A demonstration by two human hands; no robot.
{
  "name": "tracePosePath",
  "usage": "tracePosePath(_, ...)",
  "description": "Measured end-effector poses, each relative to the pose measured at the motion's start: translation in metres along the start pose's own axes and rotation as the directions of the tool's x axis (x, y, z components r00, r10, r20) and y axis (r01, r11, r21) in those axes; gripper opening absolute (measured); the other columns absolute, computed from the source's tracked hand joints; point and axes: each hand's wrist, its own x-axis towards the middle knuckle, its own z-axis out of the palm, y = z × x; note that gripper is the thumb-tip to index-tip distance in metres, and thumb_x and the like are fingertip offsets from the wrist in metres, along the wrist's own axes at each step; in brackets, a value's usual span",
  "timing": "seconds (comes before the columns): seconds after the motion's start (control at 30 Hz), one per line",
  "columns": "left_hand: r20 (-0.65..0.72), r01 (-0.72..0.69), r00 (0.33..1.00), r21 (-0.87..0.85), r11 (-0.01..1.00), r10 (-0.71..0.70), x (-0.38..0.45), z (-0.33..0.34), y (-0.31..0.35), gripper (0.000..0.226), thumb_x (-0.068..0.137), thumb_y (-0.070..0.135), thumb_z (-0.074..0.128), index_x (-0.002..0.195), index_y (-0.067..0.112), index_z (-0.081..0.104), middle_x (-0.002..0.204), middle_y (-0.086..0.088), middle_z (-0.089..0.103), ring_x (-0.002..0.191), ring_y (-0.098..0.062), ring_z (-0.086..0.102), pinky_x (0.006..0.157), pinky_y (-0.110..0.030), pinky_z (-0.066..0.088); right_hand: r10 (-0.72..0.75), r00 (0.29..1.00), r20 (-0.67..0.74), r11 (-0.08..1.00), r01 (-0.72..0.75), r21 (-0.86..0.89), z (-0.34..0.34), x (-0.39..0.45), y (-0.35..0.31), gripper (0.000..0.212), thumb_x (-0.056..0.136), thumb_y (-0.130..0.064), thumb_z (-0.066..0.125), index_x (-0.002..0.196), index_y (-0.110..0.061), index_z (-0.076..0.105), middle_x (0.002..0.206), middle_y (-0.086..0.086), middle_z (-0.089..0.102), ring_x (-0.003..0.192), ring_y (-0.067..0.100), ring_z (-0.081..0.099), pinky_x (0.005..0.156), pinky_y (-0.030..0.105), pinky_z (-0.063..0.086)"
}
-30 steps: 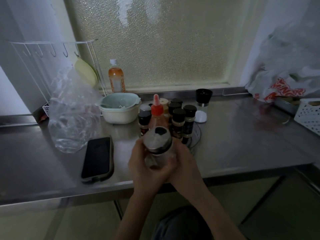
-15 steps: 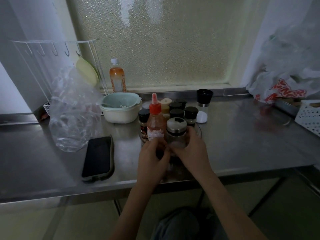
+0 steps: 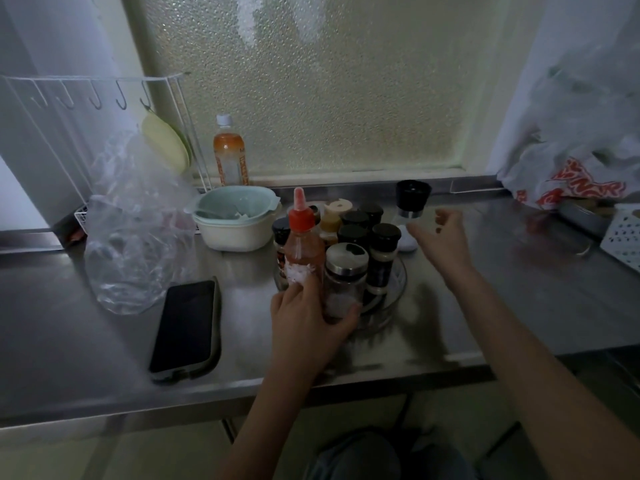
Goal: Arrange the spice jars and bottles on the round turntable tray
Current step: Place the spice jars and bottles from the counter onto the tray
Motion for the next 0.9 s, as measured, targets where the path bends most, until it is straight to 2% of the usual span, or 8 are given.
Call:
tracePosePath(0.1, 0.003, -0.001, 1.000, -0.018, 1.000, 0.001, -0.001, 0.002, -0.002, 0.042, 0.068, 0.049, 0.067, 0.091, 0.024, 0.043, 0.079, 0.009, 0.055, 0.077, -0.012, 0.052, 0.076, -0.029, 0.030, 0.053, 0.996, 0.073, 0.998, -0.050, -0.049, 0.025, 0.030, 0.011, 0.081, 0.077, -0.028, 0.074, 0.139, -0.004, 0.028, 0.141, 0.018, 0.042, 0.125, 0.033, 0.045, 0.098, 0.039, 0.039)
tracePosePath(0.3, 0.025, -0.041, 0.999, -0.022, 0.999, 0.042, -0.001, 0.004, -0.001, 0.043, 0.070, 0.049, 0.066, 0.093, 0.021, 0.044, 0.081, 0.005, 0.062, 0.079, -0.015, 0.057, 0.075, -0.030, 0.032, 0.053, 0.998, -0.016, 0.998, -0.053, 0.019, 0.048, 0.049, 0.026, 0.055, 0.071, -0.025, 0.078, 0.114, -0.003, 0.050, 0.114, 0.019, 0.062, 0.103, 0.034, 0.059, 0.080, 0.037, 0.044)
tracePosePath(0.4, 0.005, -0.032, 0.999, -0.021, 0.999, 0.032, 0.000, 0.005, 0.000, 0.044, 0.068, 0.048, 0.069, 0.090, 0.023, 0.038, 0.075, 0.006, 0.059, 0.075, -0.016, 0.058, 0.072, -0.030, 0.032, 0.009, 0.989, -0.150, 0.998, 0.001, 0.067, 0.039, 0.029, 0.028, 0.048, 0.069, -0.028, 0.080, 0.104, -0.006, 0.056, 0.102, 0.014, 0.065, 0.095, 0.030, 0.061, 0.070, 0.029, 0.039)
tracePosePath(0.53, -0.005, -0.023, 1.000, -0.060, 0.998, 0.023, -0.001, 0.005, -0.003, 0.047, 0.069, 0.053, 0.064, 0.097, 0.026, 0.038, 0.086, 0.007, 0.064, 0.084, -0.013, 0.059, 0.077, -0.026, 0.029, 0.065, 0.953, -0.297, 0.974, 0.004, 0.225, 0.009, -0.030, 0.034, 0.049, 0.068, -0.040, 0.078, 0.108, -0.019, 0.059, 0.103, -0.001, 0.066, 0.098, 0.020, 0.063, 0.081, 0.032, 0.049)
tracePosePath(0.6, -0.024, -0.031, 0.999, -0.042, 0.999, 0.030, 0.000, 0.004, -0.003, 0.049, 0.069, 0.059, 0.060, 0.098, 0.027, 0.038, 0.087, 0.006, 0.066, 0.084, -0.014, 0.060, 0.078, -0.026, 0.030, 0.043, 0.945, -0.324, 0.966, 0.043, 0.255, -0.008, -0.062, 0.030, 0.051, 0.069, -0.043, 0.077, 0.112, -0.022, 0.060, 0.107, -0.004, 0.067, 0.096, 0.010, 0.063, 0.081, 0.023, 0.050)
tracePosePath(0.7, -0.047, -0.030, 0.998, 0.006, 1.000, 0.030, 0.000, 0.004, -0.002, 0.055, 0.069, 0.068, 0.055, 0.100, 0.024, 0.043, 0.089, 0.005, 0.068, 0.084, -0.016, 0.061, 0.079, -0.027, 0.032, -0.023, 0.951, -0.309, 0.932, 0.132, 0.337, -0.021, -0.099, 0.010, 0.051, 0.069, -0.040, 0.079, 0.113, -0.023, 0.061, 0.105, -0.010, 0.066, 0.086, -0.009, 0.061, 0.066, 0.003, 0.045)
tracePosePath(0.8, -0.059, -0.017, 0.998, -0.019, 1.000, 0.016, -0.001, 0.004, -0.002, 0.050, 0.071, 0.064, 0.058, 0.098, 0.025, 0.044, 0.088, 0.007, 0.067, 0.083, -0.015, 0.060, 0.079, -0.027, 0.033, -0.109, 0.974, -0.197, 0.925, 0.171, 0.338, -0.016, -0.121, -0.011, 0.048, 0.069, -0.035, 0.080, 0.111, -0.022, 0.061, 0.102, -0.011, 0.067, 0.089, -0.004, 0.062, 0.067, 0.009, 0.048)
tracePosePath(0.9, -0.088, -0.006, 0.996, -0.033, 0.999, 0.003, -0.002, 0.004, -0.003, 0.044, 0.070, 0.058, 0.062, 0.093, 0.024, 0.045, 0.081, 0.009, 0.065, 0.078, -0.014, 0.060, 0.077, -0.027, 0.034, -0.226, 0.969, -0.103, 0.921, 0.247, 0.301, -0.001, -0.130, -0.023, 0.043, 0.069, -0.025, 0.082, 0.104, -0.034, 0.057, 0.095, -0.027, 0.061, 0.087, -0.017, 0.057, 0.065, 0.005, 0.047)
